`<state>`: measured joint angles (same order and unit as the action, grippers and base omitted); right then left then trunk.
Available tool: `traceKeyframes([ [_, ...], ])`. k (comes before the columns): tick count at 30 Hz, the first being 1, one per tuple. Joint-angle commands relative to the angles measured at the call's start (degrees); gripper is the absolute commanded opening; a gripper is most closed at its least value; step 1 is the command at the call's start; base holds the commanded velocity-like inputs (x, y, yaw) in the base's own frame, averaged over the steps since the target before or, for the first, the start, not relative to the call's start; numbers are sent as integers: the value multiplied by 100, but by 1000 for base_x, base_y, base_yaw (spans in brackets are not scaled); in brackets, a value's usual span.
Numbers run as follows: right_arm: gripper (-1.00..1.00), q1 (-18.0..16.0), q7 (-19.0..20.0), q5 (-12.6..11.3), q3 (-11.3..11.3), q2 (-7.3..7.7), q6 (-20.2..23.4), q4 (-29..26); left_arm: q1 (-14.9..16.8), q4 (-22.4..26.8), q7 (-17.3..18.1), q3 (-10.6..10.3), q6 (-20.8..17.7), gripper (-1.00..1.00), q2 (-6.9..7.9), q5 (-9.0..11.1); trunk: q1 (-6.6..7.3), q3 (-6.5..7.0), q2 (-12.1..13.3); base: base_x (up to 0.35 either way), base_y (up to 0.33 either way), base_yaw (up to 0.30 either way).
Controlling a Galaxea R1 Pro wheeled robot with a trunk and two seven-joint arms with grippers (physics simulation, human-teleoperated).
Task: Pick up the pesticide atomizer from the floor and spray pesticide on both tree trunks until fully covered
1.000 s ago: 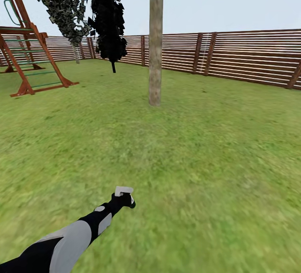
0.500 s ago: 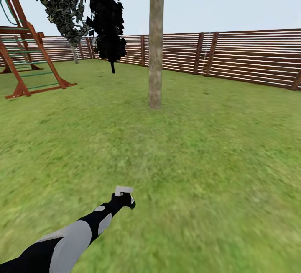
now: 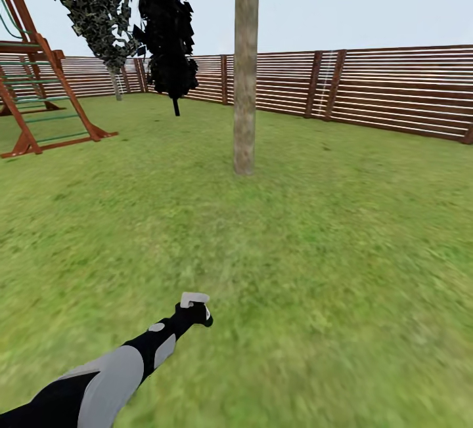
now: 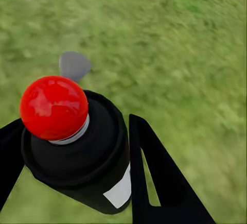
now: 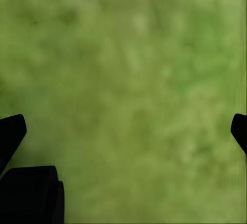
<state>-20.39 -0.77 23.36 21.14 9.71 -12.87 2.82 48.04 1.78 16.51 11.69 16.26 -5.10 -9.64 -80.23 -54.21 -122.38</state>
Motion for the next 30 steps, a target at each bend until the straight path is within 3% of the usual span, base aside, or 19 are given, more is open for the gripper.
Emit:
traceKeyframes([
  [1,100,-9,-9,46,48,5,-38,26,3,-2,10,53,18,-100,0,-56,-3,-5,-2,350,0,0],
  [30,100,99,-11,52,41,-10,-40,26,3,-2,16,53,18,-100,-5,-48,-3,-5,-2,350,0,0],
])
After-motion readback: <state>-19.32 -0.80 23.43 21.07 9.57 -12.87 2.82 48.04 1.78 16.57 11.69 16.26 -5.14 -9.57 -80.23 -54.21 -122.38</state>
